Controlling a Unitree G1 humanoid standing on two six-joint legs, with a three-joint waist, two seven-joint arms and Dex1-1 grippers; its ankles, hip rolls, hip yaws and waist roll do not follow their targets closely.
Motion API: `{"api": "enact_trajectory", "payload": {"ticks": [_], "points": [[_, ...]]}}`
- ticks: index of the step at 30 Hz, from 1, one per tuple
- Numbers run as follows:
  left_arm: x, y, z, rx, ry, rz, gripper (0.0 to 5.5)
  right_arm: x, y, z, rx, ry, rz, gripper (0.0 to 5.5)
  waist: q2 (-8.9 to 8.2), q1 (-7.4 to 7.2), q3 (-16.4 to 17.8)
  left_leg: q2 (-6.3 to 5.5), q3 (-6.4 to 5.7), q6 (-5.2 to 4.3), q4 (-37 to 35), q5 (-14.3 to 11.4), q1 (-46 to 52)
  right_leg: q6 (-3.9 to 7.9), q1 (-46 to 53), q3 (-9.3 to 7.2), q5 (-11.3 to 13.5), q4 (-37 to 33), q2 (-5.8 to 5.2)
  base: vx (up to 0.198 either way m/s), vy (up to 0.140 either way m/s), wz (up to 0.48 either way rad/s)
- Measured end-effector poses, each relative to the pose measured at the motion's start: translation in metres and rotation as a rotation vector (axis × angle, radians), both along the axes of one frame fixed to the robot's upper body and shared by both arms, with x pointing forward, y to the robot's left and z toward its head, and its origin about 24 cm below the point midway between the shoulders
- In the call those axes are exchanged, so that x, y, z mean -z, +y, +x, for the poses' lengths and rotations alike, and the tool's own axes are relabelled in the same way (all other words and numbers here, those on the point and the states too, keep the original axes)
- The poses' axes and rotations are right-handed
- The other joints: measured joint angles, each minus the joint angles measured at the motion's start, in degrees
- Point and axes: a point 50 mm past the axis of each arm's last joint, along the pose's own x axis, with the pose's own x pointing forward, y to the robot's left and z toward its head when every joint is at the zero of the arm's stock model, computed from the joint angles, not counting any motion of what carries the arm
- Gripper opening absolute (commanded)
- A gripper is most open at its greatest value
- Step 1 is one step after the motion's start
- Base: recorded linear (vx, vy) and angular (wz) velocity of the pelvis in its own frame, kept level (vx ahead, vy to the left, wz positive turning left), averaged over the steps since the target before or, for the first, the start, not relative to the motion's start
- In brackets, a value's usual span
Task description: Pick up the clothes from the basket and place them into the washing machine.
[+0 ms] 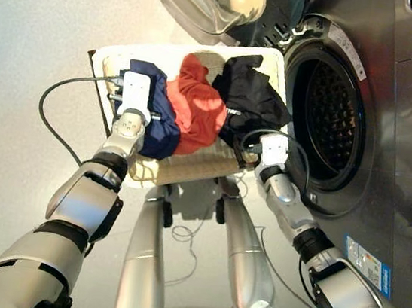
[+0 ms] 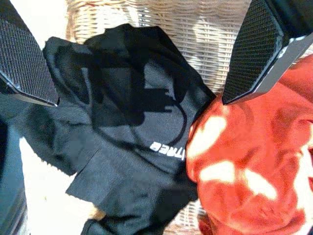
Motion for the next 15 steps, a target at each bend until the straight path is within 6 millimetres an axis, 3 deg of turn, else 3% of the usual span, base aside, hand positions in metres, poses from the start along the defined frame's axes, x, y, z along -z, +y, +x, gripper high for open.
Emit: {"api": "enact_trajectory", "payload": {"ticks": [5,9,15], "points": [[0.035,-0.023,-0.025,0.032,0.034,-0.168,0.0,0.025,-0.011,-0.013,0.004,0.072,-0.089,5.5,0.39,2.33,0.02,-1.02,-0.17,-0.13,-7.97,2.89,10.7,-0.26,8.22,-0.5,-0.56,-2.33,-1.04,0.026,-0.062,0.07],[0.056,-0.04,-0.046,0.056,0.058,-0.292,0.0,0.039,-0.016,-0.021,-0.013,0.118,-0.178,5.5,1.96,3.16,0.97,-1.23,-1.43,-0.28,-15.42,5.52,20.82,-0.29,17.17,-2.0,-0.55,-5.82,-1.33,0.066,-0.073,0.122],[0.056,-0.059,-0.063,0.135,0.003,-0.42,0.0,0.052,-0.026,-0.03,-0.081,0.14,-0.342,5.5,4.47,4.13,2.02,-0.79,-3.81,-0.42,-21.23,7.21,30.81,-0.44,27.11,-4.82,-0.99,-9.23,-1.33,0.063,-0.053,0.109]]}}
